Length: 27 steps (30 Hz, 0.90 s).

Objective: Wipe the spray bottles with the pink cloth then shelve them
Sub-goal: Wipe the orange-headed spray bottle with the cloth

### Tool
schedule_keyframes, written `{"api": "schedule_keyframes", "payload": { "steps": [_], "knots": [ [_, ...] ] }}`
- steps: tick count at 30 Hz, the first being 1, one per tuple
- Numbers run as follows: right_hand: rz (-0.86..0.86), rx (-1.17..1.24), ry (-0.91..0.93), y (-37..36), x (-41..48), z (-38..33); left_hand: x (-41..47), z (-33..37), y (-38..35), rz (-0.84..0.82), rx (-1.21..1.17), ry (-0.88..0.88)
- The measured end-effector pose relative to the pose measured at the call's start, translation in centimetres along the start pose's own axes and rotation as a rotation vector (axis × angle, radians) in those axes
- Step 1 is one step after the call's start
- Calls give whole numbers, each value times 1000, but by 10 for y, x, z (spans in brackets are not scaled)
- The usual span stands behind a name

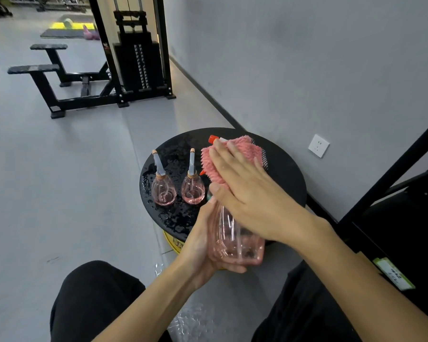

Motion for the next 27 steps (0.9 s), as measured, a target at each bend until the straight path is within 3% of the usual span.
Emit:
{"api": "schedule_keyframes", "payload": {
  "steps": [6,12,20,27],
  "knots": [
    [45,32,-138,18,20,9,-4,-4,-10,-68,-17,8],
    [0,-23,16,-1,0,-6,-5,2,-1,-11,21,-25],
    [43,27,-95,9,25,1,-6,0,-4,-57,-18,19],
    [-40,39,-17,-7,-1,-4,-6,3,3,-16,23,-36]
  ]
}}
Point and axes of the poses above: each hand's wrist, its own x-axis towards the middle knuckle, its own y-axis out of the back of the hand, z = x × y, the point moved 3 cm from there along x, towards the middle knuckle, and after that the axes turned 10 degrees about -y, right-handed, at the moved point
